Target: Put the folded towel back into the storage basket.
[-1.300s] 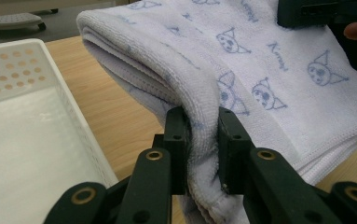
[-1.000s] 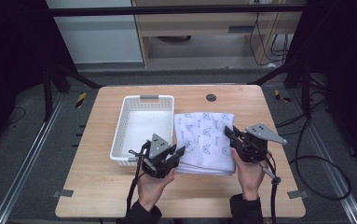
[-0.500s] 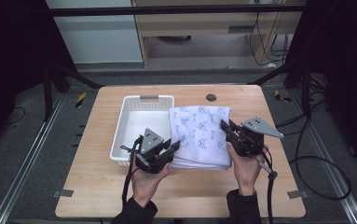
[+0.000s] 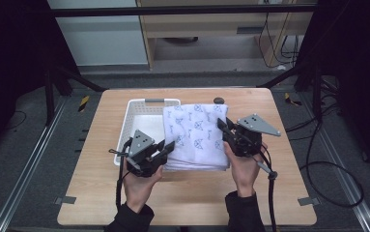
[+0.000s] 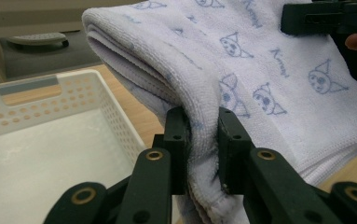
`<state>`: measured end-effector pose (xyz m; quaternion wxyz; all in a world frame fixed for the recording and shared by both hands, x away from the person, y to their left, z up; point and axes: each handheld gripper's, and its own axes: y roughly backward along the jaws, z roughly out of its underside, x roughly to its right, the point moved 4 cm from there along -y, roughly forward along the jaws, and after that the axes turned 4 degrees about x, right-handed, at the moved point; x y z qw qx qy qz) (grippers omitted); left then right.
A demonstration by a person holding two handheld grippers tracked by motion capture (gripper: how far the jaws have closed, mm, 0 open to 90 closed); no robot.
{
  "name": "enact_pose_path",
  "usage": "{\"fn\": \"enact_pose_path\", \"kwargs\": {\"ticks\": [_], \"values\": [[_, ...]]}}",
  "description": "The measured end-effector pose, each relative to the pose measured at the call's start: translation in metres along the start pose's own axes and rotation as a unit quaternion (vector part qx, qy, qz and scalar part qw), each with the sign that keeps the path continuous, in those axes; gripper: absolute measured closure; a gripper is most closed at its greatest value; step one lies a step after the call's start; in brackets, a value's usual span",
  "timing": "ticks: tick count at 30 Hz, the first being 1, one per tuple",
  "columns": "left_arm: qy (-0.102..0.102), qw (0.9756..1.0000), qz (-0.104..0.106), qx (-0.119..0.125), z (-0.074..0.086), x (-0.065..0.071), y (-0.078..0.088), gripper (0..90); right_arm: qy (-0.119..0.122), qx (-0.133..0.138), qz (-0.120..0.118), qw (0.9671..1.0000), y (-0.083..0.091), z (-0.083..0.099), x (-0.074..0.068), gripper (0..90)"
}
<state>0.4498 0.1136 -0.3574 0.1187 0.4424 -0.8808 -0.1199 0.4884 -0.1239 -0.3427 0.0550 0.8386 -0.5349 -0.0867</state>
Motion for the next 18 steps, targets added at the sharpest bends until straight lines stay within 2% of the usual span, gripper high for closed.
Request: {"fn": "enact_pose_path", "kwargs": {"ticks": [8, 18], "values": [[0.001, 0.9999, -0.012, 0.002, -0.003, -0.012, 0.007, 75.7, 0.006, 0.002, -0.007, 1.0000, -0.013, -0.006, -0.013, 78.9], [0.000, 0.9997, -0.023, 0.008, -0.009, -0.019, 0.016, 75.7, 0.008, 0.004, -0.014, 0.9999, -0.023, -0.011, -0.023, 78.9]]}}
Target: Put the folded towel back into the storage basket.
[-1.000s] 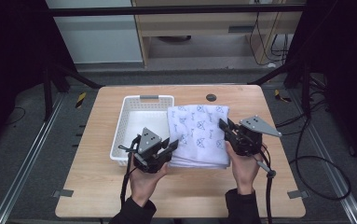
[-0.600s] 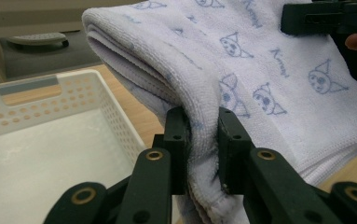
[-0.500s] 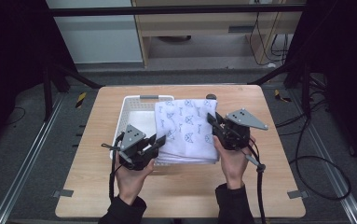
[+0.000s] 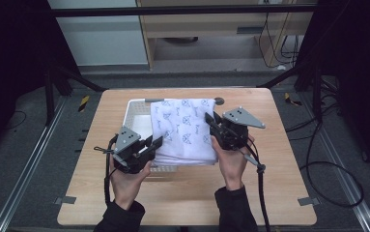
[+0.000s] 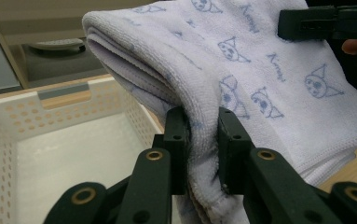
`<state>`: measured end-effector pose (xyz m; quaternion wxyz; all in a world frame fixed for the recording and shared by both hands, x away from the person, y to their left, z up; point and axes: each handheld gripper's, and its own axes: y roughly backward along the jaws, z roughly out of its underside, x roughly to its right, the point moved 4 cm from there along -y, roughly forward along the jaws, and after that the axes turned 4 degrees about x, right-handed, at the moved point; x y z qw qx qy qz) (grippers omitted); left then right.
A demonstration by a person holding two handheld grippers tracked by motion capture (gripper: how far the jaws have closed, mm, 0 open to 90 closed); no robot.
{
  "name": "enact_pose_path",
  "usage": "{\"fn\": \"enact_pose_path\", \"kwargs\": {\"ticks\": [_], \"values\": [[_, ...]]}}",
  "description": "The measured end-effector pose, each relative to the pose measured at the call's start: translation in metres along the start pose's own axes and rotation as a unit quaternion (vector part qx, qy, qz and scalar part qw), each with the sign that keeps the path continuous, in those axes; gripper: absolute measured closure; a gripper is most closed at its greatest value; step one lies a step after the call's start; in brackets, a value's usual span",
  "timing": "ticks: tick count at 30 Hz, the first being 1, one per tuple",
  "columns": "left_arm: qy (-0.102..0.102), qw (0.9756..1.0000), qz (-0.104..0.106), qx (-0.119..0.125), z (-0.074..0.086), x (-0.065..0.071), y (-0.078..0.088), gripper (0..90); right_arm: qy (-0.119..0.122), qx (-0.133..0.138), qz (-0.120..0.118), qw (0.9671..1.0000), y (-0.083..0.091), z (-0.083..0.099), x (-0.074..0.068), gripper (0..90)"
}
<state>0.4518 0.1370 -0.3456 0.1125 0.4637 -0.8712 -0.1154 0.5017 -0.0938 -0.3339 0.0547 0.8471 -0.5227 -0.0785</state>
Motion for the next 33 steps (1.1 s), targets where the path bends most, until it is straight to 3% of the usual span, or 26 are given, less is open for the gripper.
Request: {"fn": "enact_pose_path", "kwargs": {"ticks": [8, 18, 33], "values": [[-0.002, 0.9999, -0.010, 0.004, -0.002, -0.009, 0.005, 75.7, 0.000, 0.004, -0.006, 1.0000, -0.006, -0.004, -0.007, 78.9], [0.002, 0.9994, -0.034, 0.011, -0.002, -0.027, 0.018, 75.7, 0.009, 0.008, -0.019, 0.9998, -0.022, -0.012, -0.027, 78.9], [0.017, 0.9978, -0.064, 0.006, 0.012, -0.056, 0.027, 75.7, 0.013, -0.007, -0.046, 0.9989, -0.051, -0.006, -0.051, 78.8]]}}
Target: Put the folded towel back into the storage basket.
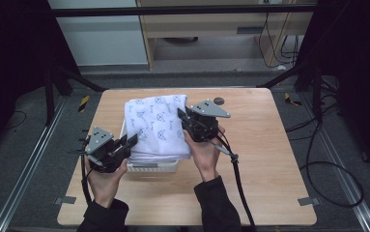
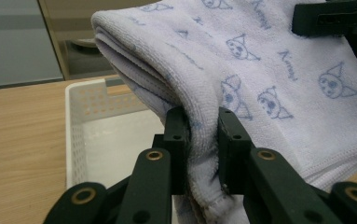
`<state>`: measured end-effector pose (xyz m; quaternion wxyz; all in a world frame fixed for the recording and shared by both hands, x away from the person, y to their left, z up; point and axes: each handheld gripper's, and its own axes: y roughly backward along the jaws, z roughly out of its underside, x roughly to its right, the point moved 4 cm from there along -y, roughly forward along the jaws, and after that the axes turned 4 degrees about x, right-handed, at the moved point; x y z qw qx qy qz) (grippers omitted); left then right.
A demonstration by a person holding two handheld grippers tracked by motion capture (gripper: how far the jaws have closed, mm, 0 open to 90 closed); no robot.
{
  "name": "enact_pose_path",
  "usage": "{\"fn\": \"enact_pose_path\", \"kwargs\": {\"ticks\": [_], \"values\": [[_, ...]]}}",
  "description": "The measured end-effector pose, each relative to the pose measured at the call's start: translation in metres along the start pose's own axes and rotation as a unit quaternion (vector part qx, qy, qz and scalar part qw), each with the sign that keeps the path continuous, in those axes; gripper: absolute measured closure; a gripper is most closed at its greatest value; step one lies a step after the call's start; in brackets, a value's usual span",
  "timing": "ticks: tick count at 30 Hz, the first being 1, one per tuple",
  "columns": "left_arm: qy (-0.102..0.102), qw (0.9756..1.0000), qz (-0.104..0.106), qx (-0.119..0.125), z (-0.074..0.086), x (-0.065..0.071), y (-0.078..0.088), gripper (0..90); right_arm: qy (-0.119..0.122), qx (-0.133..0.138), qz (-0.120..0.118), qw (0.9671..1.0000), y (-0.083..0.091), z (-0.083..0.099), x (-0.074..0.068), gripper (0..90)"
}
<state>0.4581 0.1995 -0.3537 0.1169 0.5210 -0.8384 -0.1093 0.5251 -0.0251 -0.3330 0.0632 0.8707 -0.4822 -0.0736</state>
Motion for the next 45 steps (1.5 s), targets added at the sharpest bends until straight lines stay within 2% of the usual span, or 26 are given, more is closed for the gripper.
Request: {"fn": "enact_pose_path", "kwargs": {"ticks": [18, 34, 45], "values": [[0.007, 0.9994, -0.032, -0.007, 0.008, -0.026, -0.004, 75.7, 0.009, -0.012, -0.005, 0.9999, -0.033, 0.005, -0.018, 78.9], [0.019, 0.9989, -0.042, -0.010, 0.012, -0.045, -0.010, 75.7, 0.008, -0.020, -0.011, 0.9997, -0.058, 0.013, -0.023, 78.8], [0.022, 0.9982, -0.050, -0.024, 0.019, -0.057, -0.020, 75.7, 0.009, -0.028, -0.009, 0.9995, -0.072, 0.024, -0.024, 78.8]]}}
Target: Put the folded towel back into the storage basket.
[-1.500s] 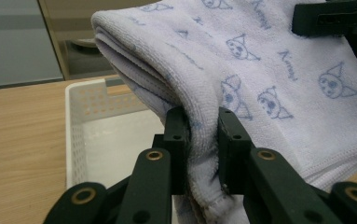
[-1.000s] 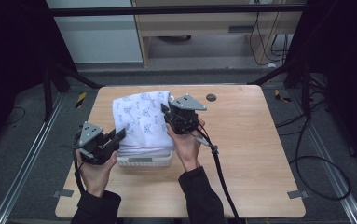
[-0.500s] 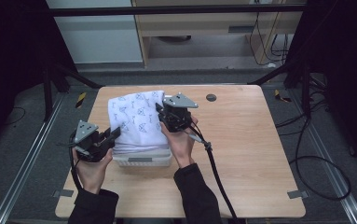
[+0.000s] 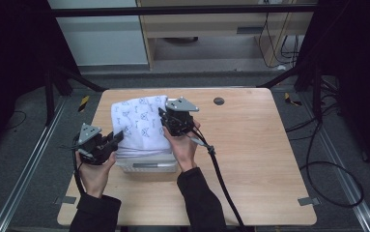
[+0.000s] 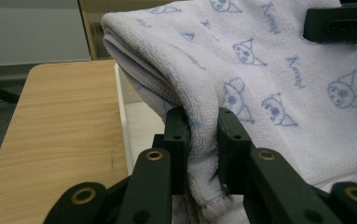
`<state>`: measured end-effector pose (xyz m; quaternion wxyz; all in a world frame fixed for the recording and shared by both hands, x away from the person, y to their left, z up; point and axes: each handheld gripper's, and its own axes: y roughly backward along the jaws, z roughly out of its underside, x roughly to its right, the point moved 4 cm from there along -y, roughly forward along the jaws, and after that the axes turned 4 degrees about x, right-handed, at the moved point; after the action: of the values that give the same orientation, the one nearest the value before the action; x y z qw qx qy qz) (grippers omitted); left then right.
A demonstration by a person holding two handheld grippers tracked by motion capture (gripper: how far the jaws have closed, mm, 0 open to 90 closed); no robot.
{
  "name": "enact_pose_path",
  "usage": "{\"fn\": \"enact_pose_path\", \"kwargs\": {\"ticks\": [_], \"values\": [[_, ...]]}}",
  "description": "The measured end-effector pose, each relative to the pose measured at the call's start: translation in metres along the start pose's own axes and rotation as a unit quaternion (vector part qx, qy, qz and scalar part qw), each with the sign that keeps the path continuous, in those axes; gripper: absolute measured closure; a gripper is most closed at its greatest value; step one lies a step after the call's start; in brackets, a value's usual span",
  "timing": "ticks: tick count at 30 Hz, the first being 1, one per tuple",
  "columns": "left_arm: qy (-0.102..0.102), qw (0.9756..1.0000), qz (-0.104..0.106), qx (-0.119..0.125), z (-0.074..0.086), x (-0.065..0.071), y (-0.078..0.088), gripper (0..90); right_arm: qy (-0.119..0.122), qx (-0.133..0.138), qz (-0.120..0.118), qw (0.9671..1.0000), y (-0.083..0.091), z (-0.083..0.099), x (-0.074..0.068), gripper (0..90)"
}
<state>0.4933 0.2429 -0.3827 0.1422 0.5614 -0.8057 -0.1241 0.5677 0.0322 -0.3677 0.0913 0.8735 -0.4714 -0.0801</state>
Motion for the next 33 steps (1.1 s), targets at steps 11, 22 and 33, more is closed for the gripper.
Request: {"fn": "enact_pose_path", "kwargs": {"ticks": [11, 22, 33], "values": [[-0.003, 0.9999, -0.005, -0.016, 0.008, -0.005, -0.012, 75.7, -0.004, -0.011, 0.003, 0.9999, -0.013, 0.013, 0.003, 78.8], [-0.005, 0.9994, -0.005, -0.032, 0.017, -0.010, -0.027, 75.6, -0.003, -0.028, 0.009, 0.9996, -0.023, 0.025, 0.006, 78.7], [-0.009, 0.9985, -0.006, -0.053, 0.029, -0.011, -0.039, 75.7, -0.013, -0.051, 0.014, 0.9985, -0.032, 0.044, 0.012, 78.5]]}}
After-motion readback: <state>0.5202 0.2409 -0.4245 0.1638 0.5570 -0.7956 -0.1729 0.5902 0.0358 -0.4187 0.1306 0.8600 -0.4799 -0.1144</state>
